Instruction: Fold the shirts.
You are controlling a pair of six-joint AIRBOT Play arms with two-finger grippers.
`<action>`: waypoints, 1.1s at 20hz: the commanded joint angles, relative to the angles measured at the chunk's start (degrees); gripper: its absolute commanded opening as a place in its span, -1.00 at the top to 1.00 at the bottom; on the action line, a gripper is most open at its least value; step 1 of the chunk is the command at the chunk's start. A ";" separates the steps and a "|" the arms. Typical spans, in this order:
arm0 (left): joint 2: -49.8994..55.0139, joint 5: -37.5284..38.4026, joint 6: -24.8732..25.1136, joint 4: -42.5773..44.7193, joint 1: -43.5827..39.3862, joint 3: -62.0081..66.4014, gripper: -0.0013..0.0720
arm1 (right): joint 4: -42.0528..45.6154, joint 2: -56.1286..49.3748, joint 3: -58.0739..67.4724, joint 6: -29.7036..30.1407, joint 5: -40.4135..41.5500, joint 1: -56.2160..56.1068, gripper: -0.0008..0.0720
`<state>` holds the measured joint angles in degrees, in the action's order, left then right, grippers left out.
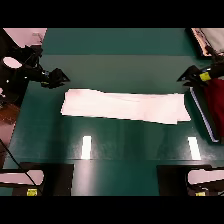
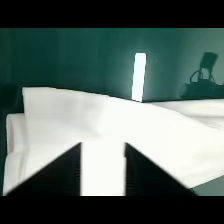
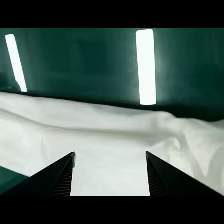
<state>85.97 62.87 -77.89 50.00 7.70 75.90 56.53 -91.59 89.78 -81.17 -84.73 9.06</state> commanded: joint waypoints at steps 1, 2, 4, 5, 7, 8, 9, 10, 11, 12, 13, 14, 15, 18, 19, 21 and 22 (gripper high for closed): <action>0.02 4.09 0.44 -0.31 -0.94 1.33 0.88 | -2.51 2.78 -6.29 4.76 -2.36 6.93 -0.43; 0.02 4.07 0.35 -0.33 -1.79 1.33 0.90 | -2.58 3.28 -8.92 5.79 -2.27 8.61 -0.43; 0.02 3.56 0.35 -0.31 -4.42 1.33 0.90 | -2.54 3.32 -13.73 8.35 -2.29 11.91 -0.87; 0.04 3.43 0.35 -0.31 -6.03 1.33 0.90 | -2.60 3.30 -16.13 9.90 -1.68 13.14 -0.91; 0.04 2.43 0.33 -0.28 -9.42 1.33 0.90 | -2.60 3.30 -20.00 13.66 1.01 14.58 -0.90; 0.04 1.92 0.33 -0.28 -11.28 1.33 0.90 | -2.58 3.30 -21.51 14.91 2.54 14.80 -0.90; 0.04 1.25 0.35 -0.28 -12.92 1.33 0.90 | -2.60 3.28 -22.60 16.46 3.72 15.06 -0.90; 0.04 0.72 0.33 -0.28 -14.60 1.33 0.90 | -2.84 3.26 -23.52 18.18 4.90 15.21 -0.90; 0.04 0.37 0.33 -0.31 -15.87 1.33 0.90 | -2.97 2.73 -23.69 19.17 5.31 15.17 -0.90; 0.04 -0.17 0.33 -0.28 -17.00 1.33 0.90 | -3.08 1.84 -23.67 19.74 5.05 14.99 -0.90; 0.04 -0.61 0.31 -0.31 -17.86 1.33 0.90 | -3.08 0.83 -23.67 20.04 4.55 15.02 -0.90; 0.04 -0.83 0.28 -0.31 -18.60 1.33 0.90 | -3.21 -0.44 -23.65 20.65 3.91 14.99 -0.90; 0.04 -0.90 0.28 -0.31 -19.17 1.33 0.90 | -4.02 -1.64 -23.67 21.35 3.26 14.99 -0.90; 0.04 -0.90 -0.02 -0.46 -19.93 1.33 0.90 | -7.48 -4.35 -23.69 21.75 2.97 14.97 -0.87; 0.04 -0.85 -0.22 -0.61 -19.93 1.33 0.90 | -9.09 -4.87 -23.69 21.86 2.93 14.97 -0.87; 0.09 -0.81 -0.35 -1.01 -19.93 1.33 0.90 | -12.59 -5.14 -23.69 22.18 2.78 14.69 -0.74; 0.17 -0.79 -0.79 -1.14 -19.93 1.33 0.90 | -13.46 -5.11 -23.69 22.32 2.47 14.03 -0.72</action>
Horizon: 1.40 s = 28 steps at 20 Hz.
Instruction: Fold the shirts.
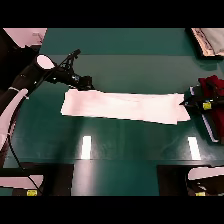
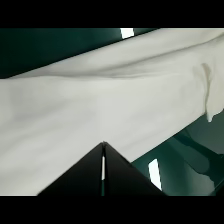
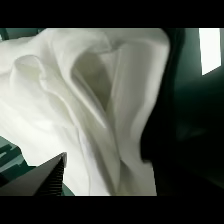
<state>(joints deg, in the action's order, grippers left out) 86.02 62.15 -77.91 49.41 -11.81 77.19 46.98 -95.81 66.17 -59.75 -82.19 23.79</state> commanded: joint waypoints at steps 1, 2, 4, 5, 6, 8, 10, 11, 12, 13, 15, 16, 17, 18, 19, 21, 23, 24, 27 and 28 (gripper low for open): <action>0.28 -0.20 -1.77 -0.46 -0.61 -0.02 0.90 | -3.78 -0.90 -0.09 0.90 -0.28 -1.38 -0.64; 0.42 -0.68 -1.84 -0.33 -1.03 -0.11 0.90 | -3.76 -0.90 -0.09 0.90 -0.37 -2.36 -0.64; 1.03 -1.88 -1.84 -0.31 -2.69 -0.11 0.90 | -3.76 -0.90 -0.09 0.90 -0.39 -4.90 -0.57; 1.49 -2.45 -1.84 -0.17 -3.82 -0.11 0.90 | -3.74 -0.90 -0.09 0.92 -0.31 -6.03 -0.55; 1.90 -3.04 -1.84 -0.13 -4.87 -0.09 0.90 | -3.74 -0.90 -0.09 0.92 -0.22 -6.99 -0.53; 3.06 -4.20 -2.71 -0.13 -6.73 -0.07 0.90 | -3.78 -0.85 -0.09 0.92 -0.48 -8.02 -0.02; 4.70 -5.77 -3.34 -0.20 -8.55 -0.04 0.90 | -3.93 -0.37 -0.09 0.92 -1.09 -8.22 0.70; 5.64 -6.86 -3.34 -0.31 -9.55 -0.04 0.90 | -3.96 0.50 -0.09 0.90 -1.40 -8.22 0.94; 6.51 -7.85 -3.34 -0.57 -10.47 -0.04 0.90 | -3.93 1.84 -0.09 0.90 -1.44 -8.22 0.94; 7.50 -8.61 -3.37 -0.72 -11.37 0.26 0.90 | -3.93 3.72 -0.09 0.61 -1.42 -8.22 0.94; 10.21 -9.22 -3.32 -0.83 -13.22 2.47 0.90 | -3.96 8.17 0.00 -3.04 -1.46 -8.37 0.95; 11.82 -9.46 -3.34 -0.87 -14.08 4.31 0.90 | -3.93 10.14 0.83 -4.98 -2.01 -8.70 0.95; 13.53 -9.79 -3.32 -0.85 -14.84 6.34 0.90 | -3.93 11.89 2.67 -6.84 -3.50 -9.40 0.95; 15.56 -9.84 -3.43 -0.85 -15.69 8.81 0.90 | -3.93 13.33 4.87 -8.81 -4.98 -10.49 0.95; 17.66 -9.84 -4.44 -0.85 -16.52 11.19 0.90 | -3.93 14.56 7.65 -10.88 -6.21 -12.28 0.95; 21.59 -9.79 -4.90 -1.07 -18.03 15.32 0.90 | -3.91 15.65 13.64 -14.08 -8.02 -16.74 0.95; 24.74 -9.75 -5.90 -1.14 -19.28 18.71 0.90 | -3.89 15.34 19.85 -17.51 -9.01 -22.03 0.95; 25.86 -9.55 -5.97 -1.55 -19.80 19.87 0.90 | -3.91 14.88 22.49 -18.67 -8.98 -24.48 0.95; 26.84 -9.75 -5.88 -1.75 -20.28 20.76 0.90 | -3.87 11.80 31.19 -21.05 -9.51 -31.41 0.95; 26.82 -9.62 -5.88 -1.42 -20.26 20.79 0.90 | -3.80 10.82 33.59 -21.57 -9.51 -33.00 0.95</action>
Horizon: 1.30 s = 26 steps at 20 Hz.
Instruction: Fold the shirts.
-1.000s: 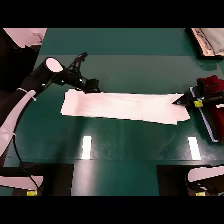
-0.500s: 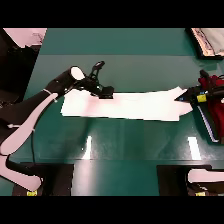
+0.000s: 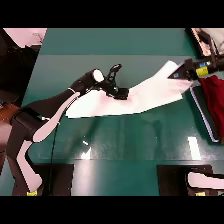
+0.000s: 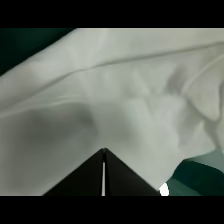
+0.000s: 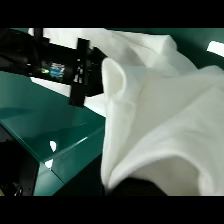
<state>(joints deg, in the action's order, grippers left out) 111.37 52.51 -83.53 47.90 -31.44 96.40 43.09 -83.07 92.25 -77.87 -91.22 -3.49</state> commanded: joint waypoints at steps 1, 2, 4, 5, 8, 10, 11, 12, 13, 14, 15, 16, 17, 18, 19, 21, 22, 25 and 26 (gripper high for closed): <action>1.46 0.52 -0.22 0.55 -0.63 1.57 0.90 | 0.09 -3.08 10.10 -4.42 -0.46 -7.21 0.95; 1.46 1.16 -0.22 1.36 -0.63 1.55 0.90 | 0.13 -4.22 12.33 -5.07 -0.50 -8.50 0.95; 1.46 2.43 -0.09 3.39 -0.63 1.57 0.90 | 0.13 -6.40 16.61 -6.08 -0.70 -10.51 0.95; 1.46 3.39 -0.09 4.98 -0.63 1.57 0.90 | 0.13 -7.37 18.58 -6.40 -0.76 -11.41 0.95; 1.22 6.47 -0.11 9.73 -0.55 1.55 0.90 | 0.13 -9.79 23.50 -7.21 -0.70 -13.73 0.95; 0.35 7.67 -0.09 10.60 0.22 1.99 0.90 | 0.11 -10.67 24.74 -7.19 -0.09 -15.17 0.95; -0.55 8.04 -0.09 10.78 0.96 2.10 0.90 | 0.09 -10.64 24.06 -7.19 0.52 -15.67 0.95; -1.73 8.24 -0.09 11.15 2.21 2.14 0.90 | 0.13 -10.64 23.34 -7.19 0.76 -16.13 0.95; -2.93 8.52 -0.11 11.45 3.63 2.25 0.90 | 0.11 -10.64 22.49 -7.19 0.85 -16.24 0.95; -4.79 9.11 -0.11 12.31 5.40 2.23 0.90 | 0.13 -10.67 21.81 -7.15 1.01 -16.76 0.95; -6.54 10.16 -0.09 13.40 7.17 2.23 0.90 | 0.09 -10.64 21.20 -7.10 1.57 -16.94 0.95; -8.61 11.17 -0.07 14.67 9.27 2.23 0.90 | 0.20 -10.67 21.05 -7.04 1.84 -17.62 0.95; -10.69 12.11 -0.04 16.17 11.23 2.23 0.90 | 0.20 -10.80 21.05 -6.47 2.56 -18.27 0.95; -13.00 13.03 0.00 17.84 13.44 2.23 0.90 | 0.28 -10.80 21.03 -6.01 3.96 -19.39 0.95; -15.23 13.68 0.09 19.23 15.54 2.23 0.90 | 0.31 -10.80 21.03 -5.22 5.62 -20.61 0.95; -19.80 14.73 1.84 20.61 20.06 2.23 0.90 | 0.37 -10.95 21.03 -4.98 9.14 -23.47 0.95; -22.14 15.10 2.49 21.35 22.32 2.23 0.90 | 0.20 -11.32 21.03 -4.72 10.60 -25.07 0.95; -27.87 16.04 2.97 22.08 28.26 2.23 0.90 | -0.11 -14.32 21.05 -2.64 15.76 -31.52 0.94; -29.53 16.39 2.97 22.08 30.08 2.23 0.90 | -0.11 -15.69 21.05 -1.73 18.21 -34.16 0.94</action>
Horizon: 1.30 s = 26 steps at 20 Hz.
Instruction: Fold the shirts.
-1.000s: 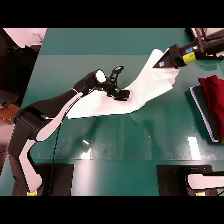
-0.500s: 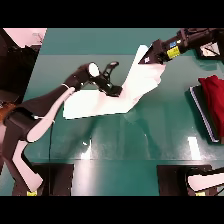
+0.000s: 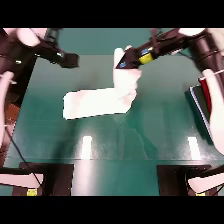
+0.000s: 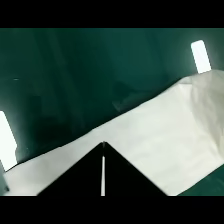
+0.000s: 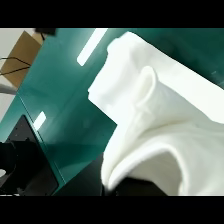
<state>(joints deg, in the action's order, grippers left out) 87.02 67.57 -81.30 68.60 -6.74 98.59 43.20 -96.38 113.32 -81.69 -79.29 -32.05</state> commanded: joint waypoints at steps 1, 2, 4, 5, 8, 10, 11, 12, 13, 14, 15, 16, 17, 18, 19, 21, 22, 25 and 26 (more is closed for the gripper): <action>-6.60 1.68 0.72 1.36 6.86 0.04 0.90 | -0.22 -4.15 -0.02 3.98 9.35 -8.70 0.94; -7.76 2.10 0.72 1.36 8.26 0.04 0.90 | -0.26 -6.14 -0.02 5.53 12.94 -11.89 0.94; -9.68 2.97 0.72 1.36 10.45 0.04 0.90 | -0.22 -11.04 2.23 10.25 19.04 -17.66 0.46; -10.36 3.39 0.72 1.38 11.19 0.07 0.90 | -0.24 -13.84 4.72 10.38 22.14 -20.09 0.06; -11.41 4.42 0.70 1.36 12.61 0.04 0.90 | -0.13 -18.16 7.72 10.40 32.98 -24.39 -0.69; -11.63 5.40 0.72 1.49 12.61 0.04 0.90 | 0.04 -15.39 2.89 10.38 34.58 -23.02 -0.71; -11.69 5.84 0.72 1.49 12.61 0.04 0.90 | 0.39 -13.35 0.07 10.14 32.61 -21.22 -0.71; -11.69 6.32 0.72 1.49 12.61 0.04 0.90 | 0.44 -11.21 -2.73 10.14 29.33 -18.53 -0.70; -11.67 6.75 0.72 1.49 12.61 0.02 0.90 | 0.46 -9.25 -5.29 10.16 25.90 -15.63 -0.70; -11.67 7.13 0.72 1.46 12.61 0.02 0.90 | 0.46 -7.15 -8.35 10.16 22.38 -12.11 -0.70; -11.67 7.26 0.72 1.44 12.59 0.02 0.90 | 0.46 -5.22 -11.67 10.14 19.15 -8.41 -0.70; -11.67 7.37 0.72 1.44 12.59 0.02 0.90 | 0.46 -3.54 -15.06 10.14 16.63 -4.90 -0.70; -11.67 7.41 0.72 1.44 12.59 0.02 0.90 | 0.44 -1.86 -18.97 10.12 14.53 -1.14 -0.70; -11.67 7.41 0.72 1.40 12.59 0.02 0.90 | 0.44 -0.63 -22.49 9.92 12.96 2.19 -0.70; -11.67 7.39 0.70 1.18 12.59 0.02 0.90 | 0.37 0.33 -25.88 9.03 11.80 5.46 -0.70; -11.65 7.37 0.72 0.81 12.59 0.02 0.90 | 0.26 1.25 -31.76 7.06 10.49 11.26 -0.71; -11.58 7.37 0.72 0.59 12.59 0.02 0.90 | -0.20 1.20 -34.10 6.86 10.14 13.35 -0.71; -11.45 6.64 0.72 -0.09 12.59 -0.87 0.90 | -0.28 -0.07 -38.25 6.71 11.30 16.13 -0.74; -11.45 6.19 0.72 -0.28 12.59 -1.44 0.90 | -0.72 -1.20 -38.07 6.71 10.80 15.89 -0.74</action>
<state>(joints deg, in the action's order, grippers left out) 75.53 74.63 -80.58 68.93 5.78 97.97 43.13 -96.49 78.83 -74.37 -67.20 -19.03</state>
